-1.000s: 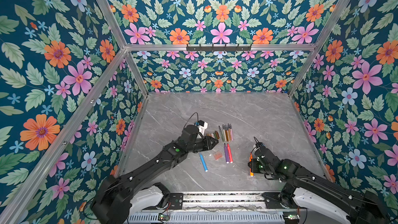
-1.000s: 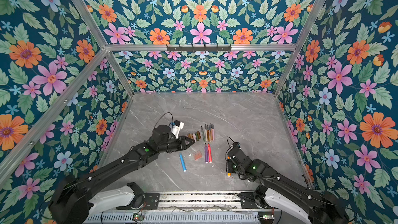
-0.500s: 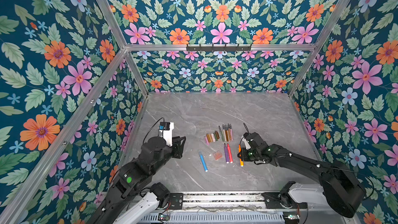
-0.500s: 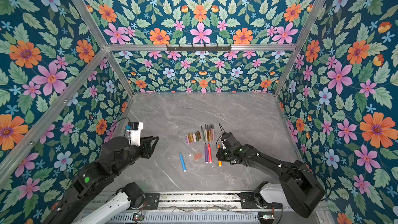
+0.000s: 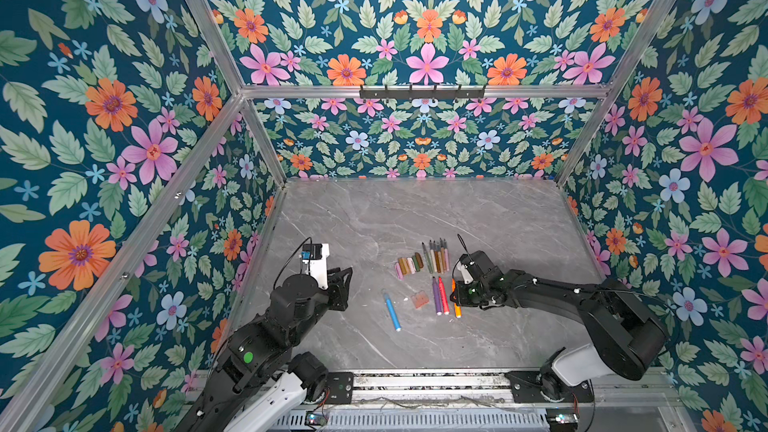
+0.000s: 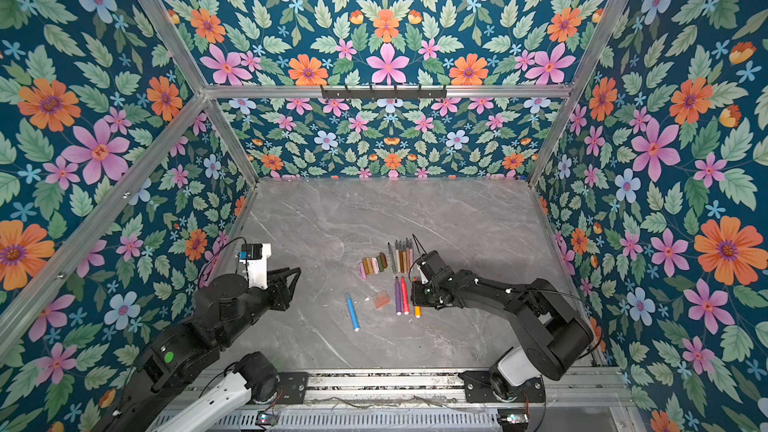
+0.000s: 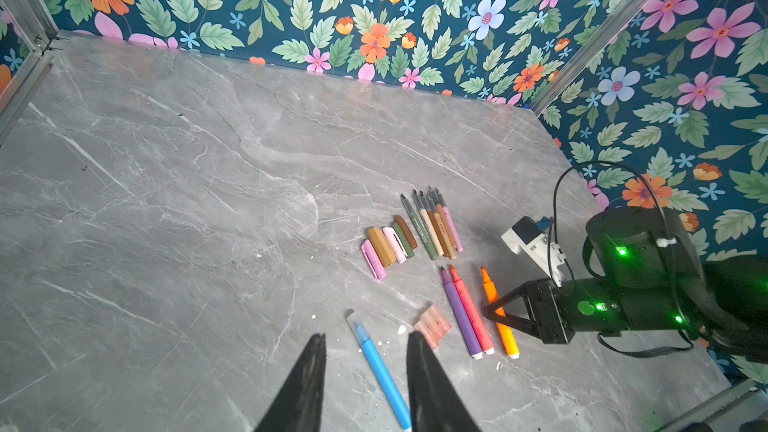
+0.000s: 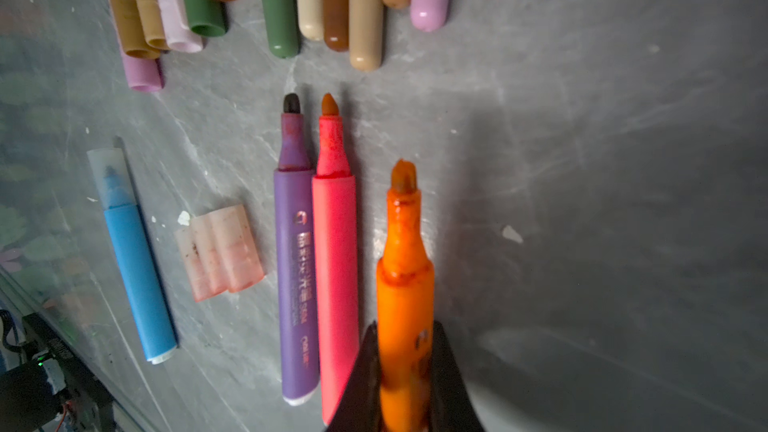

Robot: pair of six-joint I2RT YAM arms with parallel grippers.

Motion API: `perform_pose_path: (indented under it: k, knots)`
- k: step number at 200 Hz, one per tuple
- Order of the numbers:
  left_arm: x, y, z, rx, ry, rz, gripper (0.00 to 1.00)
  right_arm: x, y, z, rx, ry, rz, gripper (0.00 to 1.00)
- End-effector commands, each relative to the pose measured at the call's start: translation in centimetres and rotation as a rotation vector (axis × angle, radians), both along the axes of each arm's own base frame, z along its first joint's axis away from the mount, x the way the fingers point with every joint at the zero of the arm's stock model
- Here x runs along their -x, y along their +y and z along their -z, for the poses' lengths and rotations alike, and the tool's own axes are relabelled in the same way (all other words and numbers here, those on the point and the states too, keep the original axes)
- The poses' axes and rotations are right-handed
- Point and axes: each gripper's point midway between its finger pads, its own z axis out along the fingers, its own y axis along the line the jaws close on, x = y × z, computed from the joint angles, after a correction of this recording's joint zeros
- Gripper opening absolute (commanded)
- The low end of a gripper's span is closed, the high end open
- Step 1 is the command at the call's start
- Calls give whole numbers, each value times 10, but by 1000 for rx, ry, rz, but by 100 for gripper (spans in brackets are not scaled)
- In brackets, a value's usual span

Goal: Open the pen caps

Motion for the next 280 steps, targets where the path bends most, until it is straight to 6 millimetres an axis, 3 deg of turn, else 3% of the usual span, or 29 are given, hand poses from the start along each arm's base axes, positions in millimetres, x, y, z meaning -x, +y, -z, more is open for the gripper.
perform_pose_path:
  k: [1,83,155,196,216,280]
  knots:
    - [-2,0,-2,-3,-13,-6,35,-4,5,-1,-14,-6,-6,14]
    - [-5,-3,2,-13,2,-1,35,-5,7,-5,-20,0,-10,37]
    - [-5,-4,3,-18,8,3,34,8,-6,-14,-25,-18,9,35]
    - [-6,-5,4,-20,10,5,34,20,-17,-7,-5,-8,18,24]
    - [-5,-5,3,-19,9,6,34,23,-16,-1,-17,9,18,18]
    - [-5,-5,4,-20,11,7,34,24,-7,9,-46,64,15,18]
